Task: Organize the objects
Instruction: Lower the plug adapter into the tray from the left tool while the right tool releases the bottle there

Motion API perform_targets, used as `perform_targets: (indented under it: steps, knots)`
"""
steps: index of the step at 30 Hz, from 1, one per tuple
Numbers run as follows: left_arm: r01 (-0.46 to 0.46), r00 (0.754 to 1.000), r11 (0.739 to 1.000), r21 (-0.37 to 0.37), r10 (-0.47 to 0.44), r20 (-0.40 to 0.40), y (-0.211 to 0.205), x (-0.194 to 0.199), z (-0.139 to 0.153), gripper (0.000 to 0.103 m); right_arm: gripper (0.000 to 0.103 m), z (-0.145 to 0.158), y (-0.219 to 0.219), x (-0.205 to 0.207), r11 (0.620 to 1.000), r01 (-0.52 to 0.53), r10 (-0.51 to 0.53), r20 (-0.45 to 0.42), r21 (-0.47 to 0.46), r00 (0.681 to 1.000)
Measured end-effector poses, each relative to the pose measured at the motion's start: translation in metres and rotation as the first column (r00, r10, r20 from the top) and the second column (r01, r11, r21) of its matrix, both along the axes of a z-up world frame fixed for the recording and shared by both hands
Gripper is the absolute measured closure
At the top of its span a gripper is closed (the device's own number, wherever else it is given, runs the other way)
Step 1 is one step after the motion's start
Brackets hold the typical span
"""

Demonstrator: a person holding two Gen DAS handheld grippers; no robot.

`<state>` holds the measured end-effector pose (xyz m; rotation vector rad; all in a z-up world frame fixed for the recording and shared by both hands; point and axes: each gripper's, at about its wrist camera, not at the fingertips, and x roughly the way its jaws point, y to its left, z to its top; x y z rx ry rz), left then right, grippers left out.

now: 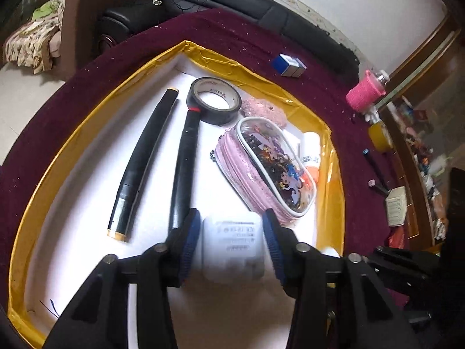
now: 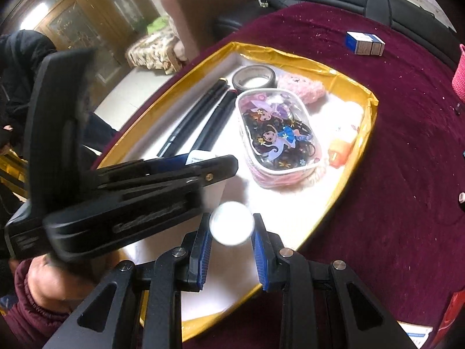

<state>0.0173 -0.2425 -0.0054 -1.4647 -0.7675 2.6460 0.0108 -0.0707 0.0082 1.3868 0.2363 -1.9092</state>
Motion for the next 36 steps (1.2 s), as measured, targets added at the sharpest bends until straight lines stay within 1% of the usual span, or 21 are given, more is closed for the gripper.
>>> perform_targets:
  steps: [1, 2, 6, 8, 10, 16, 20, 24, 29, 31, 32, 34, 36]
  knots:
    - [-0.003, 1.0, 1.0, 0.009, 0.003, -0.009, -0.002, 0.001, 0.001, 0.047, 0.073, 0.0, -0.001, -0.003, 1.0, 0.003, -0.003, 0.004, 0.002, 1.0]
    - [-0.007, 1.0, 1.0, 0.017, 0.008, -0.022, -0.003, 0.003, 0.002, 0.043, 0.073, 0.0, -0.002, -0.006, 1.0, 0.009, -0.009, 0.002, 0.008, 1.0]
    - [-0.029, 0.995, 0.999, 0.03, 0.032, -0.096, -0.008, 0.013, 0.011, 0.039, 0.073, -0.005, -0.005, -0.022, 0.999, 0.024, -0.024, 0.018, 0.027, 1.0]
    - [-0.039, 0.991, 0.999, 0.028, 0.042, -0.127, -0.01, 0.019, 0.015, 0.034, 0.073, -0.009, -0.006, -0.028, 0.998, 0.033, -0.034, 0.02, 0.047, 0.999]
    - [-0.05, 0.988, 0.998, 0.03, 0.054, -0.144, -0.012, 0.023, 0.017, 0.032, 0.074, -0.013, -0.007, -0.034, 0.997, 0.042, -0.044, 0.026, 0.061, 0.999]
    - [-0.048, 0.989, 0.996, 0.074, 0.058, -0.137, -0.014, 0.025, 0.01, 0.032, 0.074, -0.014, -0.013, -0.049, 0.992, 0.074, -0.073, -0.006, 0.099, 0.997]
    - [-0.042, 0.988, 0.996, 0.075, 0.053, -0.148, -0.013, 0.027, 0.011, 0.032, 0.074, -0.016, -0.015, -0.058, 0.99, 0.094, -0.094, -0.006, 0.108, 0.996]
    - [-0.043, 0.987, 0.996, 0.079, 0.055, -0.152, -0.014, 0.029, 0.011, 0.032, 0.074, -0.016, -0.017, -0.056, 0.988, 0.091, -0.088, -0.028, 0.129, 0.996]
    - [-0.049, 0.985, 0.995, 0.085, 0.062, -0.162, -0.014, 0.035, 0.016, 0.028, 0.074, -0.015, -0.018, -0.053, 0.983, 0.1, -0.092, -0.061, 0.151, 0.994]
    - [-0.051, 0.984, 0.995, 0.082, 0.064, -0.168, -0.014, 0.039, 0.018, 0.027, 0.07, -0.013, -0.018, -0.053, 0.984, 0.108, -0.101, -0.057, 0.145, 0.993]
    - [-0.053, 0.983, 0.995, 0.081, 0.067, -0.169, -0.014, 0.041, 0.019, 0.027, 0.069, -0.01, -0.014, -0.053, 0.985, 0.118, -0.113, -0.047, 0.126, 0.993]
    - [-0.06, 0.983, 0.995, 0.082, 0.073, -0.166, -0.014, 0.044, 0.02, 0.026, 0.058, -0.009, -0.015, -0.055, 0.987, 0.129, -0.127, -0.03, 0.097, 0.991]
    - [-0.066, 0.983, 0.994, 0.089, 0.08, -0.162, -0.014, 0.047, 0.021, 0.024, 0.052, -0.004, -0.009, -0.054, 0.988, 0.137, -0.136, -0.026, 0.071, 0.99]
